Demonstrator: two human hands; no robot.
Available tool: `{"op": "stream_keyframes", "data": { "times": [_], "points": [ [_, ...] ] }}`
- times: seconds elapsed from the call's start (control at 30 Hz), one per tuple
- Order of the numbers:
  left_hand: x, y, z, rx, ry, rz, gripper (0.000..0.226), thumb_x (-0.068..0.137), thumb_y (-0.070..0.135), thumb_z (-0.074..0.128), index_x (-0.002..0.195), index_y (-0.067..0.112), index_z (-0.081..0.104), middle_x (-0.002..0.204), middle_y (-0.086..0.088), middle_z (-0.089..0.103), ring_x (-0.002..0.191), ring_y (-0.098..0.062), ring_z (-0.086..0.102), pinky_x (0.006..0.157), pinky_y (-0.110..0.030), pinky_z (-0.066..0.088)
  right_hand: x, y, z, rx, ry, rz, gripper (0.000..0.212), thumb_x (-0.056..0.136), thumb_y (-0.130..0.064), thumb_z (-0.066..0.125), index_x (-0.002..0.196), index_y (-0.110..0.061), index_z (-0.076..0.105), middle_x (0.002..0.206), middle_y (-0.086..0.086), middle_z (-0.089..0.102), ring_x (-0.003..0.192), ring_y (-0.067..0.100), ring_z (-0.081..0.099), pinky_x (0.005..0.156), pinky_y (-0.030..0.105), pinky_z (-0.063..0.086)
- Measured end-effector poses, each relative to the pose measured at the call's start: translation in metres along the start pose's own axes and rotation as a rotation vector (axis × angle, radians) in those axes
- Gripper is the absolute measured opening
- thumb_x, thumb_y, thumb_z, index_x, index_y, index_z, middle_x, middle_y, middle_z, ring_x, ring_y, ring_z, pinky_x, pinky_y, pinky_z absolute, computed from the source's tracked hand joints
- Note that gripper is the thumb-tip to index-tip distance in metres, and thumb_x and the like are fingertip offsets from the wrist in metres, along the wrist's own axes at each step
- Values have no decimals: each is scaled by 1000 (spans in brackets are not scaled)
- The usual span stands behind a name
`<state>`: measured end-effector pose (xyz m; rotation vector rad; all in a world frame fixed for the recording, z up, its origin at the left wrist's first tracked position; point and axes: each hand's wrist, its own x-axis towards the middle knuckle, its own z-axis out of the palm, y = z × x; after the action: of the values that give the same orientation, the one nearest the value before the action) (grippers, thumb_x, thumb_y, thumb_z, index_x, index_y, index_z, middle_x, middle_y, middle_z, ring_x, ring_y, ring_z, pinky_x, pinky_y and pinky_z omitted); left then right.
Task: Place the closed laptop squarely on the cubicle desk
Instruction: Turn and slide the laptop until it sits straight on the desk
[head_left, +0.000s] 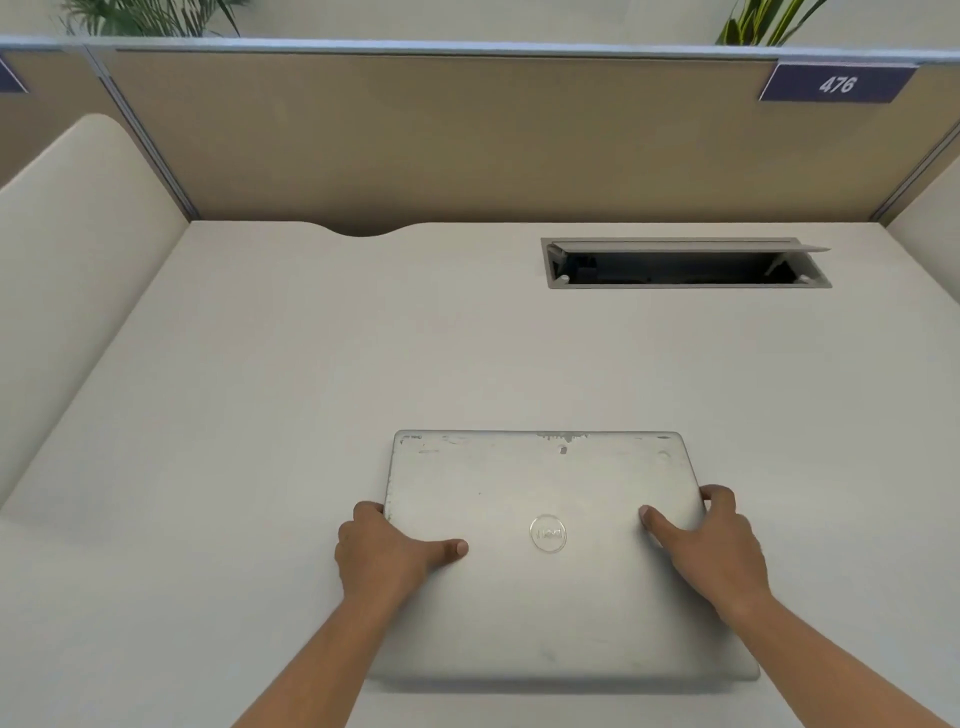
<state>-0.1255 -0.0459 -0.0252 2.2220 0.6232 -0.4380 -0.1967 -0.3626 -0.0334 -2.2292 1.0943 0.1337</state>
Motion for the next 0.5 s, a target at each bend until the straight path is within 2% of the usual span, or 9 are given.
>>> {"op": "stream_keyframes", "data": {
  "times": [0.27, 0.5],
  "points": [
    [15, 15, -2, -44, -4, -27, 110, 24, 45, 95, 116, 9, 47, 116, -11, 57, 108, -34, 55, 89, -48, 51, 17, -17, 3, 131, -20, 20, 83, 63, -59, 75, 127, -20, 40, 116, 11, 57, 102, 33, 58, 84, 48, 53],
    [55, 63, -9, -47, 15, -1, 106, 25, 46, 96, 113, 11, 48, 115, -11, 57, 106, -34, 56, 86, -47, 53, 61, -60, 0, 144, -25, 10, 84, 63, -60, 75, 128, -19, 40, 121, 13, 57, 104, 34, 58, 86, 47, 52]
  ]
}}
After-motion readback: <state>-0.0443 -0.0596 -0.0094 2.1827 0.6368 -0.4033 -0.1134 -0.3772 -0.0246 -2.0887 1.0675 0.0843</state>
